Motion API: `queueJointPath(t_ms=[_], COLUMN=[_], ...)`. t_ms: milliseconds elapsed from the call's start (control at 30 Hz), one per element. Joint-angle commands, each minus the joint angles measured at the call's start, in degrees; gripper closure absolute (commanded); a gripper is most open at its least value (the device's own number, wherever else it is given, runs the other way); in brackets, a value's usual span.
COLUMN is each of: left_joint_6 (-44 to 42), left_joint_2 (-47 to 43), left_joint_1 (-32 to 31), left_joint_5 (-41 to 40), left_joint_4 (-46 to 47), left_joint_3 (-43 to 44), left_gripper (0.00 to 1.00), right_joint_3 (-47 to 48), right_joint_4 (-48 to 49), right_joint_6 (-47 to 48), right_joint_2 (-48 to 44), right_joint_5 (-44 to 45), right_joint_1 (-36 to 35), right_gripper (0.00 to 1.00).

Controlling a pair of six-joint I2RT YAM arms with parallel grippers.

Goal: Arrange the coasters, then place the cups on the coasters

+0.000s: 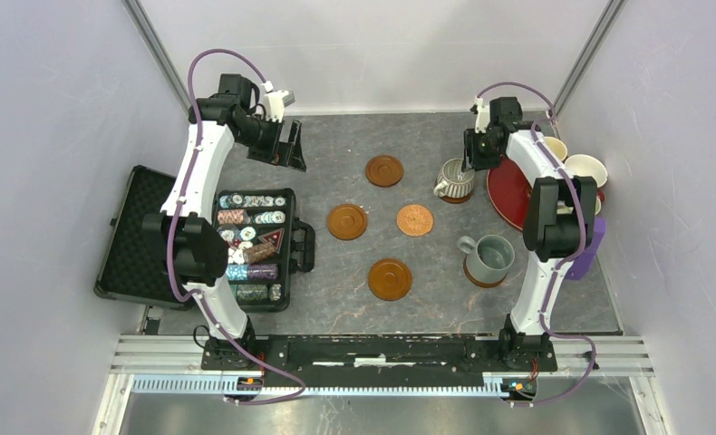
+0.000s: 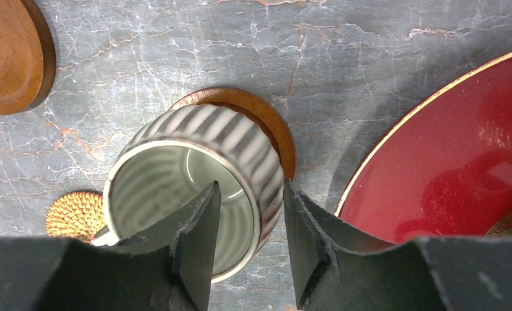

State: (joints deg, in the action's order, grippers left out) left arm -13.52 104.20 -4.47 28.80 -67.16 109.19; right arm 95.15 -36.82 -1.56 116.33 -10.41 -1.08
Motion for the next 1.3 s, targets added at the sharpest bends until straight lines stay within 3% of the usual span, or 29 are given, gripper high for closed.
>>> queueJointPath(t_ms=[0, 467, 1267], left_joint_6=[1.68, 1.14, 1.17], left_joint_2=[-1.45, -2.58, -2.26], left_joint_1=[0.34, 0.38, 0.42], left_joint_5=[0.82, 0.65, 0.82], left_joint_4=[1.08, 1.06, 1.04], left_joint_3=[0.15, -1.34, -1.69], left_gripper=[0.0, 0.0, 0.0], right_joint_3=[2.68, 4.51, 6.65], right_joint_4=[0.98, 0.76, 0.34], right_joint_6=[0.81, 4.24, 15.87], right_joint_2=[0.8, 3.35, 4.43], right_joint_5=[-1.11, -1.58, -6.88], right_joint_1=[0.54, 0.74, 0.77], right_gripper=[0.54, 0.66, 0.75])
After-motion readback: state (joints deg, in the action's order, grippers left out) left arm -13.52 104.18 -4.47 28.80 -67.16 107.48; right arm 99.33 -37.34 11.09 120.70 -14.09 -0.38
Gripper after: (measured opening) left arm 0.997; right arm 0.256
